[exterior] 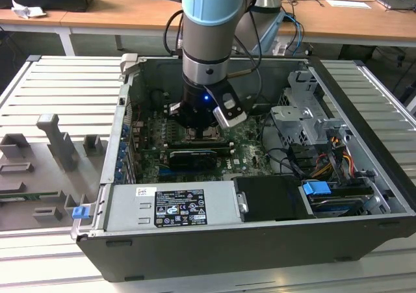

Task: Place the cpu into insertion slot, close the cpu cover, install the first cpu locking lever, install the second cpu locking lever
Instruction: 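Install the second cpu locking lever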

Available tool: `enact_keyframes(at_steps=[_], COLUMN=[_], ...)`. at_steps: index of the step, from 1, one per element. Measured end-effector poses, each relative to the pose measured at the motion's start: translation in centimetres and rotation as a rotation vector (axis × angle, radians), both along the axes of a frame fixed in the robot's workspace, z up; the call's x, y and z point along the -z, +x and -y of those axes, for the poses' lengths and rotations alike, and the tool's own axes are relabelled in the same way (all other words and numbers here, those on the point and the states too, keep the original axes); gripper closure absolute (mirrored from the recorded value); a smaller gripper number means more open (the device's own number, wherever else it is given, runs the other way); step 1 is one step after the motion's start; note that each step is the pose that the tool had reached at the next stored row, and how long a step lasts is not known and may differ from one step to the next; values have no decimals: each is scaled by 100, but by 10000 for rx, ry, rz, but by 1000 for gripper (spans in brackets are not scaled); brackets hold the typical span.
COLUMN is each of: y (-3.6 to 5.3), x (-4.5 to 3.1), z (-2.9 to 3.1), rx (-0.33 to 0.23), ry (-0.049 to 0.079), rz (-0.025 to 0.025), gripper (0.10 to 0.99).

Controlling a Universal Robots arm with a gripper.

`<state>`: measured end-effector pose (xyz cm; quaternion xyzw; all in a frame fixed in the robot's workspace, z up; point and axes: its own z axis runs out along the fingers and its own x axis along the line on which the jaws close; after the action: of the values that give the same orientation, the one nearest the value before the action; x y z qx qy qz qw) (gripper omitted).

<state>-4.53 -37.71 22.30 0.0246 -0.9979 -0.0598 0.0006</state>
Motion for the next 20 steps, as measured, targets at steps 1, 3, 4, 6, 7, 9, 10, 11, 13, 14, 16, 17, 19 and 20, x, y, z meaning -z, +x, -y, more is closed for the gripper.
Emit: enact_keyframes(at_steps=[1, 3, 4, 6, 7, 9, 10, 11, 13, 14, 16, 17, 19, 20], y=[-1, -11, -30, -89, -109, -149, -156, -162, -178, -200, -225, -241, -272, -291], x=[13, 34, 37, 39, 39, 40, 41, 42, 42, 42, 42, 43, 44, 46], z=[0, 2, 7, 32, 50, 69, 70, 70, 71, 71, 71, 71, 71, 71], rx=[-2, 1, 0, -8, -51, -125, -134, -133, -133, -134, -133, -133, -133, -133], ry=[1, 22, 108, 256, 276, 309, 327, 333, 335, 339, 352, 358, 395, 438], rz=[0, -3, -2, 0, -1, -1, -2, -1, -1, -2, -2, -1, -1, 1], gripper=[980, 980, 980, 980, 980, 980, 980, 980, 980, 980, 980, 980, 980, 980])
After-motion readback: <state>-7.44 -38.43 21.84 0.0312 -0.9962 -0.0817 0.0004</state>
